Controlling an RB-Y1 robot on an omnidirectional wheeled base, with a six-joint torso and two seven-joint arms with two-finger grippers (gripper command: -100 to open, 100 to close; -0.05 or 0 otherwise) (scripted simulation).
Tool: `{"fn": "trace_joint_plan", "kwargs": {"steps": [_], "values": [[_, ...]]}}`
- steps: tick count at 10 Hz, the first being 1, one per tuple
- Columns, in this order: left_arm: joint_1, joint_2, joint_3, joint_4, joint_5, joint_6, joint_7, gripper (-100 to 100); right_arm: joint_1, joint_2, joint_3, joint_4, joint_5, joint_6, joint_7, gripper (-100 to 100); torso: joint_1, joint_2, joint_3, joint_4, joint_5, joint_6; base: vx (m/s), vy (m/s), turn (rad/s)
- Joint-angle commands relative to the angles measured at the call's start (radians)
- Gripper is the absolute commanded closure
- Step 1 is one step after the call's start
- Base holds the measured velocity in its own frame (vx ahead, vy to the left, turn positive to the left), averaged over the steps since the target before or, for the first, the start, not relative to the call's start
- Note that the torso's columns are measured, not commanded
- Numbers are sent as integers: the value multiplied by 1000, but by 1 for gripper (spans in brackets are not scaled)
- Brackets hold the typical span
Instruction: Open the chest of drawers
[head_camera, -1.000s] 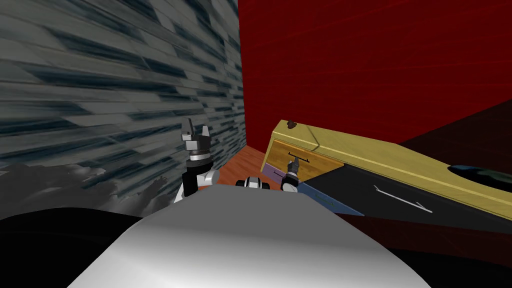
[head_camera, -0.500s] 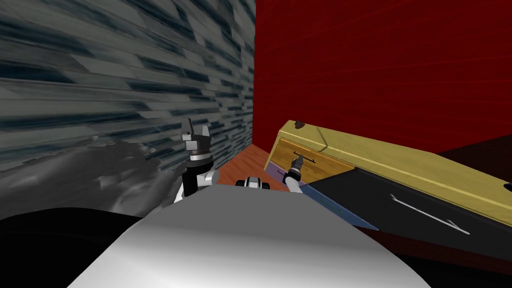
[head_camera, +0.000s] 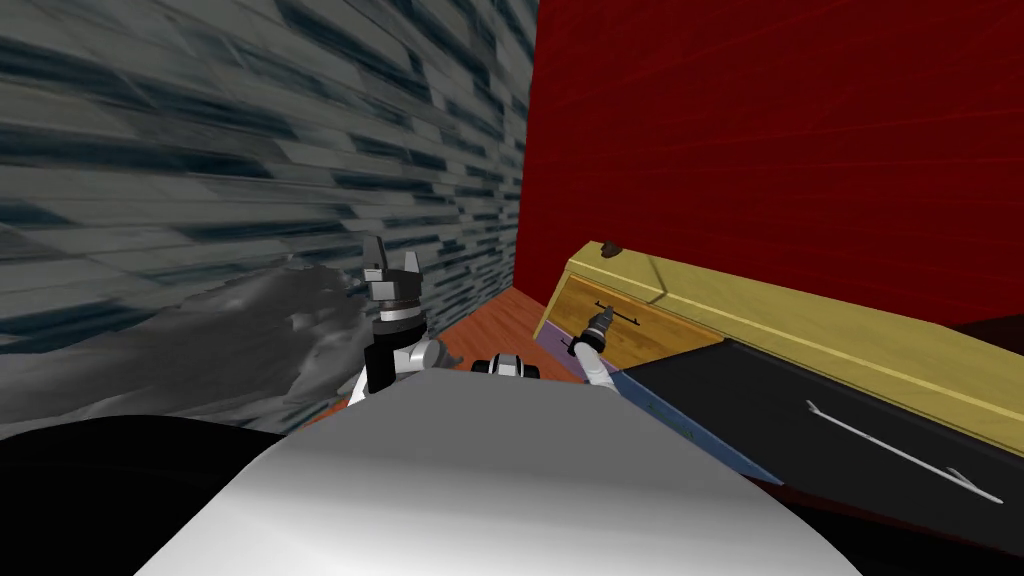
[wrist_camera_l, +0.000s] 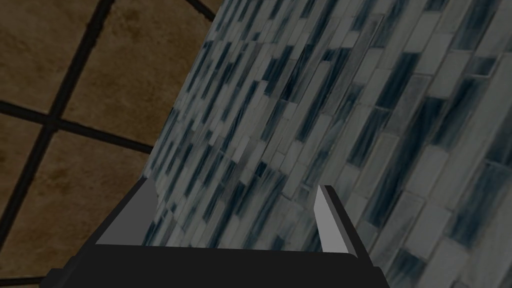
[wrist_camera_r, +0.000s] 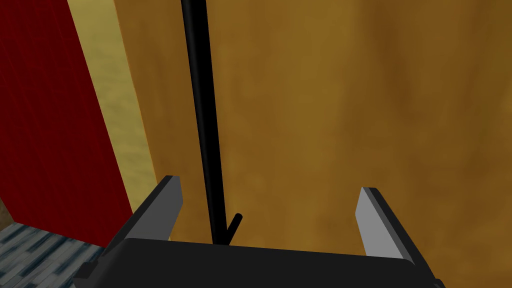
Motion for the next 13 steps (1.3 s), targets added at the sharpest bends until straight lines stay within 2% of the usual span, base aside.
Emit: {"fn": "trace_joint_plan", "kwargs": {"steps": [1,2,3,4,5,6,7,8,9,10,11,13], "values": [[0,0,0,0,0,0,0,0,-64,-6,-20,37,-73,5,34,-100,-2,0,0,0,0,1,-60,8,3],[0,0,0,0,0,0,0,0,-105,-20,-55,84,-108,19,82,-100,-6,-4,-2,-1,-1,2,-133,23,318],[0,0,0,0,0,0,0,0,-128,-20,-55,100,-134,19,83,-100,-4,-1,0,0,-1,0,-145,37,224],[0,0,0,0,0,0,0,0,-144,-20,-55,100,-158,19,83,-100,-3,0,0,0,-1,2,-65,23,32],[0,0,0,0,0,0,0,0,-132,-18,-55,92,-144,18,86,-100,-4,-4,-2,-1,-1,2,-19,7,3],[1,0,0,0,0,0,0,0,-85,-6,-20,44,-97,5,37,100,-4,-6,-3,-1,-1,2,128,-44,-375],[1,0,1,0,0,0,0,0,-64,-6,-20,37,-78,5,34,100,-7,-11,-6,-3,-2,3,177,-43,-291],[1,0,0,0,0,0,0,0,-37,8,16,-6,-48,-10,5,100,-9,-12,-7,-4,-4,1,211,-58,-341],[1,0,1,0,0,0,0,0,-1,8,16,-27,-24,-10,-7,100,-12,-13,-8,-4,-4,1,181,-34,-229],[1,0,0,0,0,0,0,0,16,8,16,-27,7,-10,-15,100,-15,-13,-7,-5,-6,0,66,-1,-30],[1,0,0,0,0,0,0,0,53,22,52,-87,38,-24,-49,100,-17,-12,-6,-6,-9,-2,118,-28,-327],[1,0,0,0,0,0,0,0,96,22,52,-91,97,-24,-65,100,-15,-12,-6,-8,-9,3,115,-10,-118]]}}
